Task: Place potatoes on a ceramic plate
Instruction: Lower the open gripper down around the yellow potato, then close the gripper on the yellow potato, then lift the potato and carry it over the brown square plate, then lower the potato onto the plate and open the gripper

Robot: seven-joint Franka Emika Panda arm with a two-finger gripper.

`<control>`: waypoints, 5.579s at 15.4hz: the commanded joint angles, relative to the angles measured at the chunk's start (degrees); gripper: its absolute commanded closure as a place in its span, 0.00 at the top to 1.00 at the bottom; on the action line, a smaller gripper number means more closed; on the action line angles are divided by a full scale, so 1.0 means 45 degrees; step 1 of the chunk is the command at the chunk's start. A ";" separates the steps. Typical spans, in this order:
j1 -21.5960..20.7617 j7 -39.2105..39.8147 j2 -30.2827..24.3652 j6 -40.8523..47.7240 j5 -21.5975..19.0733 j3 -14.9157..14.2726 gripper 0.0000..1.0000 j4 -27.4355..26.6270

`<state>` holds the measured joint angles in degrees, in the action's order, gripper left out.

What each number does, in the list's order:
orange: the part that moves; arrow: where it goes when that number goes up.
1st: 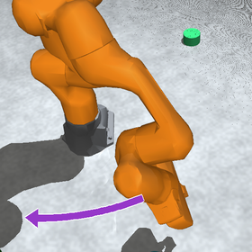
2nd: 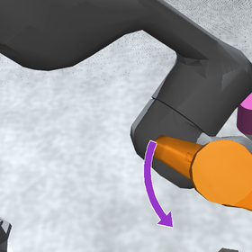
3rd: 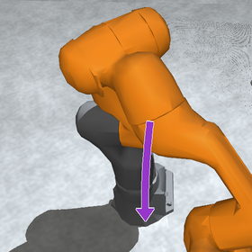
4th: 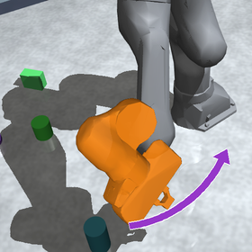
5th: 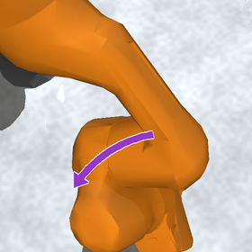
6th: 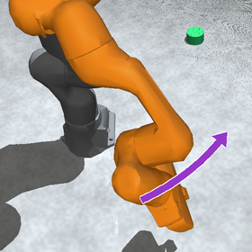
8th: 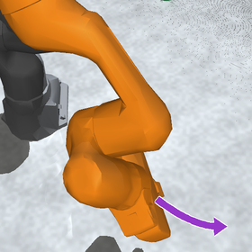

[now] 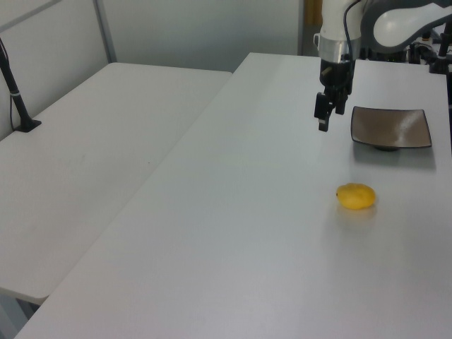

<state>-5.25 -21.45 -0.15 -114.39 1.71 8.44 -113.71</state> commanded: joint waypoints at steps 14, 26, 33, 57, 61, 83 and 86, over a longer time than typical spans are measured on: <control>-0.0553 0.4763 0.0033 -0.0440 -0.0127 0.0859 1.00 -0.2349; -0.0866 0.5059 0.1165 -0.1180 -0.0127 0.0898 1.00 -0.2485; -0.0885 0.5058 0.1576 -0.1475 -0.0127 0.0976 0.92 -0.2505; 0.0266 0.4942 0.0229 0.0263 0.0886 0.0840 0.58 -0.1939; 0.0520 0.5019 0.0034 0.0263 0.1571 0.0119 0.58 -0.1881; 0.1244 0.5254 -0.0220 0.1298 0.3311 -0.1074 1.00 -0.1626; 0.1244 0.5001 -0.0259 0.1221 0.3233 -0.1074 1.00 -0.1549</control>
<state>0.51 1.02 -0.13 -109.76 15.94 3.91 -120.68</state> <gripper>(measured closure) 0.000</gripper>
